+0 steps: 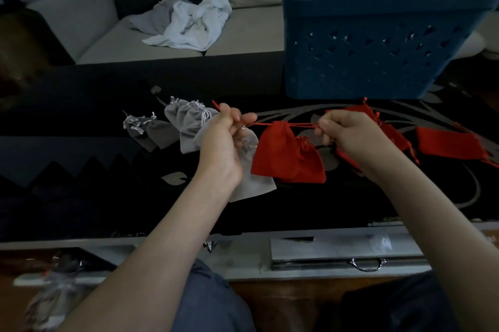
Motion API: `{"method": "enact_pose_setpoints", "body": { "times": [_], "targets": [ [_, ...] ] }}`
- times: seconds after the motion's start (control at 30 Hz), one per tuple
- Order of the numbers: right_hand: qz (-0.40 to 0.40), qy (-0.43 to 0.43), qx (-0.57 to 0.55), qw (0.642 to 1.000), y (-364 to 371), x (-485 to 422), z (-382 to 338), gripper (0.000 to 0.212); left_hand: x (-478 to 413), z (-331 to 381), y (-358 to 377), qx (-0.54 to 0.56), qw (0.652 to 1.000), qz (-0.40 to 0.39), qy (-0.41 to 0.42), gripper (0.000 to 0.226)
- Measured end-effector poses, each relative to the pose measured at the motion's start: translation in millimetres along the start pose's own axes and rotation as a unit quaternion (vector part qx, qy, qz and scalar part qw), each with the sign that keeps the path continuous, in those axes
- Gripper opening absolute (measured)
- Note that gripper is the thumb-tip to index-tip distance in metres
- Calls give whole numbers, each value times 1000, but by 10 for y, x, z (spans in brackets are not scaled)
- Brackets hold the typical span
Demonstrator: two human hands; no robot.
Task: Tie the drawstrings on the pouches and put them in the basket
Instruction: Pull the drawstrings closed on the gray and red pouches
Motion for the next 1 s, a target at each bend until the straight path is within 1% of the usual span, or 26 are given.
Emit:
{"method": "enact_pose_setpoints", "body": {
  "times": [0.1,0.17,0.23,0.3,0.4,0.5,0.57,0.67,0.73,0.77,0.8,0.87,0.97,1.0],
  "targets": [
    [4,9,9,1000,-49,-9,37,30,4,39,32,-54,997,-17,44,43],
    [0,12,7,1000,-58,1,36,25,4,43,64,-95,993,-35,63,42],
    [-10,4,-37,999,-70,12,8,16,-12,27,76,-162,983,-54,67,40],
    [-25,-23,-91,995,-84,31,-64,12,-15,-10,98,-232,968,-85,52,39],
    [-90,-80,-132,984,-13,95,-238,9,28,-48,176,-294,946,-127,45,38],
    [-150,-125,-136,971,113,166,-414,10,69,-61,311,-343,925,-154,56,39],
    [-168,-147,-134,965,189,187,-507,14,108,-96,393,-339,923,-177,50,39],
    [-153,-168,-76,971,257,190,-604,9,160,-130,461,-320,921,-221,33,29],
    [-123,-180,-19,976,265,168,-635,8,186,-119,485,-333,911,-240,36,13],
    [-109,-184,-1,977,267,153,-643,9,189,-113,487,-351,903,-242,45,16],
    [-99,-186,6,977,271,141,-649,12,181,-113,482,-377,891,-246,55,23],
    [-93,-188,1,978,281,127,-665,19,188,-109,458,-417,871,-250,70,30],
    [-87,-201,-20,975,295,129,-705,21,206,-59,423,-449,856,-234,108,18],
    [-87,-205,-29,974,302,134,-720,20,201,-46,416,-450,855,-228,120,20]
  ]
}}
Point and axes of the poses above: each hand's wrist, its own x-axis away from the middle knuckle, its own y-axis out of the palm, z = x × y, the point moved 6 cm from there along -x, towards the middle knuckle, and after that the axes turned 8 degrees about -z, right-handed, at the moved point
